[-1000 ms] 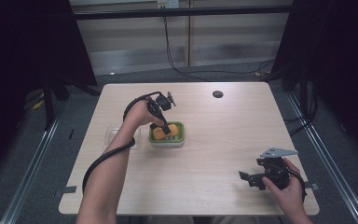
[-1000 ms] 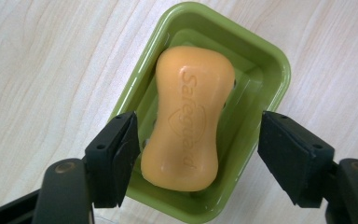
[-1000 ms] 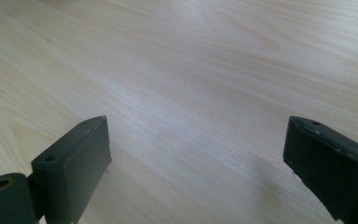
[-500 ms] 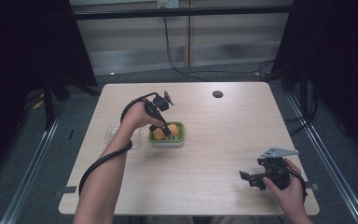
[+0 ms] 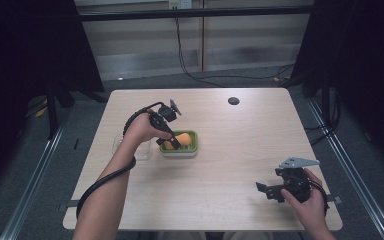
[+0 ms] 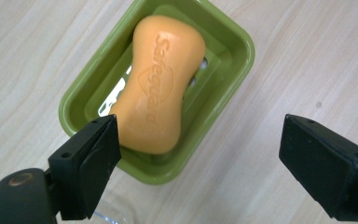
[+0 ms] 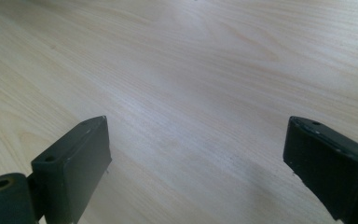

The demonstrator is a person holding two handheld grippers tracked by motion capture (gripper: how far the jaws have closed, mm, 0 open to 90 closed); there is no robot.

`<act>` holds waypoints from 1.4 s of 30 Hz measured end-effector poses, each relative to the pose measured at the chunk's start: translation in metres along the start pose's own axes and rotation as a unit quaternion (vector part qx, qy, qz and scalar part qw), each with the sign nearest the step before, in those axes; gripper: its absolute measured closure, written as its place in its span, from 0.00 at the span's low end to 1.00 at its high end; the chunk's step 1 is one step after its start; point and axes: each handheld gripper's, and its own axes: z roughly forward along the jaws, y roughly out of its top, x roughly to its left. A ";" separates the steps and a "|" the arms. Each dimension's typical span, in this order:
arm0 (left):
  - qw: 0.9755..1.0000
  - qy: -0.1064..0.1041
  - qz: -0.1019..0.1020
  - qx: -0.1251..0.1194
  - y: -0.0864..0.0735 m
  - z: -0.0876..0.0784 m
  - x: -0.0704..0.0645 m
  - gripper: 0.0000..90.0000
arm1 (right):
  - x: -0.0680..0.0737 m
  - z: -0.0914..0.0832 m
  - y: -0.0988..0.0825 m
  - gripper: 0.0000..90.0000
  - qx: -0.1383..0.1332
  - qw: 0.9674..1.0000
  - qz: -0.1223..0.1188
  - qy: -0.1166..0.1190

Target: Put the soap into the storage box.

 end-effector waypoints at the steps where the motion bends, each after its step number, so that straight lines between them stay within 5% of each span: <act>1: 1.000 -0.001 -0.003 -0.004 -0.002 0.000 -0.001 0.13 | 0.001 0.000 0.001 0.08 -0.003 1.000 0.003 0.000; 25: 0.999 -0.010 0.028 -0.029 -0.029 -0.008 -0.031 0.13 | 0.009 0.002 0.002 0.08 0.002 1.000 -0.009 0.002; 42: 0.999 -0.013 0.015 -0.041 -0.057 -0.005 -0.032 0.13 | 0.015 0.010 0.007 0.08 0.007 1.000 -0.022 0.017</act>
